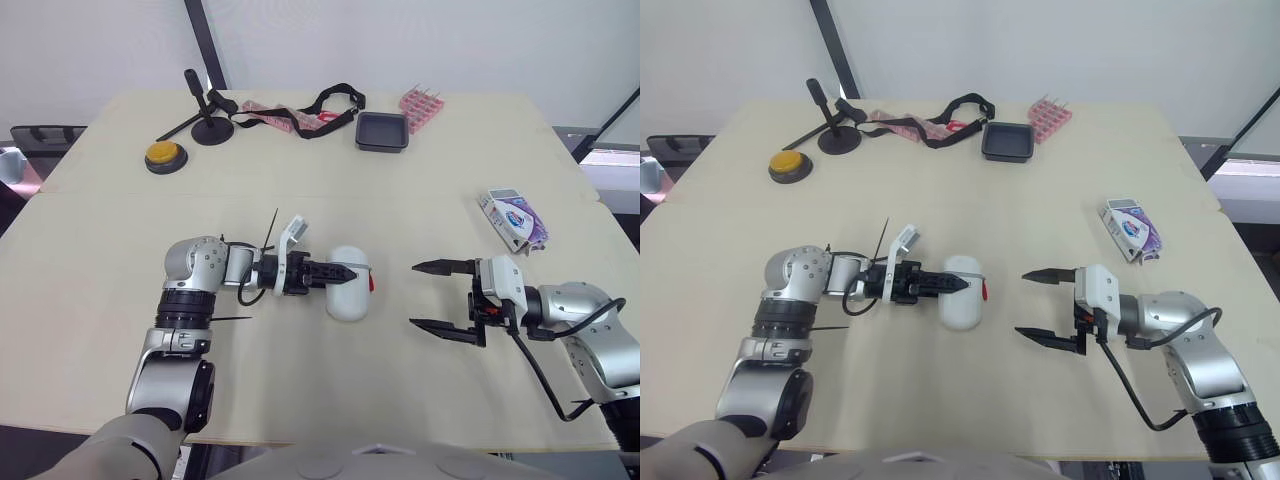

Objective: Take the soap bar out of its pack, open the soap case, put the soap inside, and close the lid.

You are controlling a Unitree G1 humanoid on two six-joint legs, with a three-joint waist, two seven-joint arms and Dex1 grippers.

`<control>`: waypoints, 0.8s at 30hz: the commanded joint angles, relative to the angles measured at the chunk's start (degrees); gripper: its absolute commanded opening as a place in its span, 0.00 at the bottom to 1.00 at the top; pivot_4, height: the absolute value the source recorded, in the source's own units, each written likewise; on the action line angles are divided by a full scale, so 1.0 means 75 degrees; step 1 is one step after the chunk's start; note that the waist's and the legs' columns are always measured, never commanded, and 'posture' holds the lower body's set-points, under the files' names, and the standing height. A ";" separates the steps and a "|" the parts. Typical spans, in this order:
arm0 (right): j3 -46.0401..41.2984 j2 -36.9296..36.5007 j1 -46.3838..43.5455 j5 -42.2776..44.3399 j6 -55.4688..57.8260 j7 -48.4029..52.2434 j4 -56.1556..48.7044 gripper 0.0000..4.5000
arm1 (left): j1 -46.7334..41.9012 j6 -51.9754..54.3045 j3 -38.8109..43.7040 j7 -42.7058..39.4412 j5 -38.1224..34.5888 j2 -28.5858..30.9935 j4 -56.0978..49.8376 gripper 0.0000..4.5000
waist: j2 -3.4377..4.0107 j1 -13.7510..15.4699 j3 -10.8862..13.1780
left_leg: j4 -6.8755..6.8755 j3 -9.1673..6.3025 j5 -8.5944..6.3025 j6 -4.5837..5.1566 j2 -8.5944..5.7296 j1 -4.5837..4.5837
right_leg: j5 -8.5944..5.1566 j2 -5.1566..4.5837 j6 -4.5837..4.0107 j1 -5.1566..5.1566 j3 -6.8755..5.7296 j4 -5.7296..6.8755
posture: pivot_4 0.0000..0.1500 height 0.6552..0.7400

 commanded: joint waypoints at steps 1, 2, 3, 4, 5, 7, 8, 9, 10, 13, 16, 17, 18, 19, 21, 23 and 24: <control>-0.0086 -0.0066 -0.0022 0.0060 -0.0027 -0.0006 -0.0108 1.00 | 0.0179 -0.0376 -0.0571 0.0112 0.0453 0.0376 0.0024 0.65 | 0.0001 -0.0010 -0.0001 | -0.0001 0.0000 0.0000 0.0001 0.0000 0.0004 | 0.0000 0.0000 0.0000 0.0004 -0.0001 -0.0001 | 1.00 1.00; -0.0081 -0.0065 -0.0040 0.0052 -0.0024 -0.0007 -0.0100 1.00 | 0.0174 -0.0514 -0.0648 0.0047 0.0462 0.0419 0.0034 0.70 | 0.0001 -0.0022 0.0000 | -0.0001 -0.0001 -0.0001 0.0001 0.0001 0.0006 | 0.0000 -0.0001 0.0000 0.0006 -0.0003 -0.0002 | 1.00 1.00; -0.0075 -0.0062 -0.0055 0.0045 -0.0021 -0.0009 -0.0094 1.00 | 0.0163 -0.0715 -0.0780 -0.0038 0.0508 0.0497 0.0032 0.79 | 0.0001 -0.0020 -0.0001 | -0.0002 0.0000 -0.0001 0.0001 0.0001 0.0006 | 0.0000 0.0000 0.0000 0.0006 -0.0006 -0.0004 | 1.00 1.00; -0.0069 -0.0059 -0.0070 0.0039 -0.0018 -0.0009 -0.0087 1.00 | 0.0148 -0.0901 -0.0895 -0.0116 0.0558 0.0570 0.0037 0.85 | 0.0004 -0.0018 -0.0003 | -0.0003 -0.0001 -0.0001 0.0001 0.0001 0.0012 | 0.0000 -0.0001 -0.0001 0.0012 -0.0006 -0.0004 | 1.00 1.00; -0.0063 -0.0059 -0.0084 0.0034 -0.0011 -0.0010 -0.0081 1.00 | 0.0127 -0.1050 -0.0961 -0.0169 0.0596 0.0619 0.0069 0.94 | 0.0008 -0.0011 -0.0005 | -0.0003 -0.0001 -0.0001 0.0001 0.0000 0.0017 | -0.0001 -0.0003 -0.0001 0.0019 -0.0006 -0.0007 | 1.00 1.00; -0.0049 -0.0059 -0.0121 0.0019 -0.0008 -0.0001 -0.0052 1.00 | 0.0070 -0.1387 -0.1132 -0.0356 0.0680 0.0769 0.0119 1.00 | 0.0008 0.0003 -0.0005 | -0.0004 -0.0001 0.0000 0.0005 -0.0003 0.0038 | -0.0001 -0.0011 -0.0005 0.0046 -0.0011 -0.0014 | 1.00 1.00; -0.0043 -0.0060 -0.0145 0.0014 -0.0005 0.0005 -0.0031 1.00 | 0.0040 -0.1609 -0.1222 -0.0463 0.0739 0.0864 0.0115 1.00 | 0.0008 0.0000 -0.0005 | -0.0004 -0.0001 0.0001 0.0007 -0.0004 0.0049 | 0.0000 -0.0015 -0.0008 0.0058 -0.0011 -0.0018 | 1.00 1.00; -0.0040 -0.0061 -0.0170 0.0011 -0.0002 0.0011 -0.0008 1.00 | 0.0010 -0.1813 -0.1322 -0.0579 0.0783 0.0977 0.0093 1.00 | 0.0006 -0.0008 -0.0004 | -0.0007 0.0000 0.0002 0.0008 -0.0004 0.0059 | 0.0002 -0.0016 -0.0012 0.0067 -0.0012 -0.0025 | 1.00 1.00; -0.0039 -0.0063 -0.0194 0.0009 0.0001 0.0019 0.0015 1.00 | -0.0018 -0.2031 -0.1430 -0.0734 0.0816 0.1118 0.0044 1.00 | 0.0005 -0.0020 -0.0003 | -0.0011 0.0001 0.0004 0.0009 -0.0004 0.0069 | 0.0005 -0.0021 -0.0017 0.0076 -0.0012 -0.0029 | 1.00 1.00; -0.0050 -0.0069 -0.0228 0.0011 0.0005 0.0032 0.0062 1.00 | -0.0043 -0.2800 -0.1758 -0.1264 0.0987 0.1624 -0.0172 1.00 | 0.0008 -0.0092 -0.0001 | -0.0020 0.0003 0.0008 0.0007 -0.0002 0.0081 | 0.0006 -0.0035 -0.0020 0.0081 -0.0012 -0.0029 | 1.00 1.00; -0.0078 -0.0075 -0.0304 0.0009 0.0006 0.0039 0.0155 1.00 | 0.0034 -0.3929 -0.2118 -0.2165 0.1304 0.2339 -0.0582 1.00 | 0.0014 -0.0191 0.0009 | -0.0051 0.0003 0.0021 0.0007 0.0003 0.0080 | 0.0006 -0.0027 -0.0020 0.0074 -0.0013 -0.0041 | 1.00 1.00; -0.0109 -0.0072 -0.0343 0.0020 0.0029 0.0017 0.0210 1.00 | 0.0082 -0.4354 -0.2095 -0.2439 0.1378 0.2552 -0.0714 1.00 | 0.0015 -0.0203 0.0011 | -0.0065 0.0003 0.0024 0.0004 0.0004 0.0079 | 0.0006 -0.0021 -0.0020 0.0070 -0.0013 -0.0050 | 1.00 1.00; -0.0148 -0.0064 -0.0363 0.0028 0.0050 -0.0025 0.0257 1.00 | 0.0176 -0.4768 -0.2029 -0.2703 0.1429 0.2733 -0.0873 1.00 | 0.0018 -0.0213 0.0018 | -0.0073 0.0003 0.0024 0.0004 0.0005 0.0077 | 0.0006 -0.0018 -0.0019 0.0069 -0.0015 -0.0057 | 1.00 1.00; -0.0179 -0.0058 -0.0376 0.0038 0.0069 -0.0058 0.0300 1.00 | 0.0278 -0.5079 -0.1964 -0.2882 0.1480 0.2884 -0.1003 1.00 | 0.0021 -0.0215 0.0020 | -0.0078 0.0003 0.0023 0.0003 0.0004 0.0070 | 0.0006 -0.0006 -0.0019 0.0066 -0.0019 -0.0064 | 1.00 1.00; -0.0222 -0.0037 -0.0393 0.0056 0.0100 -0.0119 0.0364 1.00 | 0.0607 -0.6056 -0.1947 -0.3229 0.1810 0.3204 -0.1218 1.00 | 0.0023 -0.0181 0.0022 | -0.0097 0.0001 0.0021 0.0001 0.0000 0.0049 | 0.0008 -0.0005 -0.0015 0.0061 -0.0034 -0.0094 | 1.00 1.00; -0.0266 0.0013 -0.0388 0.0086 0.0136 -0.0226 0.0404 1.00 | 0.1009 -0.7082 -0.1739 -0.3345 0.2096 0.3346 -0.1325 1.00 | 0.0024 -0.0161 0.0023 | -0.0096 -0.0003 0.0023 -0.0021 -0.0001 0.0025 | 0.0028 -0.0005 0.0020 0.0052 -0.0065 -0.0108 | 1.00 1.00; -0.0297 0.0058 -0.0376 0.0106 0.0151 -0.0309 0.0424 1.00 | 0.1236 -0.7722 -0.1612 -0.3331 0.2278 0.3356 -0.1365 1.00 | 0.0024 -0.0154 0.0023 | -0.0095 -0.0007 0.0022 -0.0029 -0.0001 0.0020 | 0.0028 -0.0005 0.0020 0.0052 -0.0073 -0.0110 | 1.00 1.00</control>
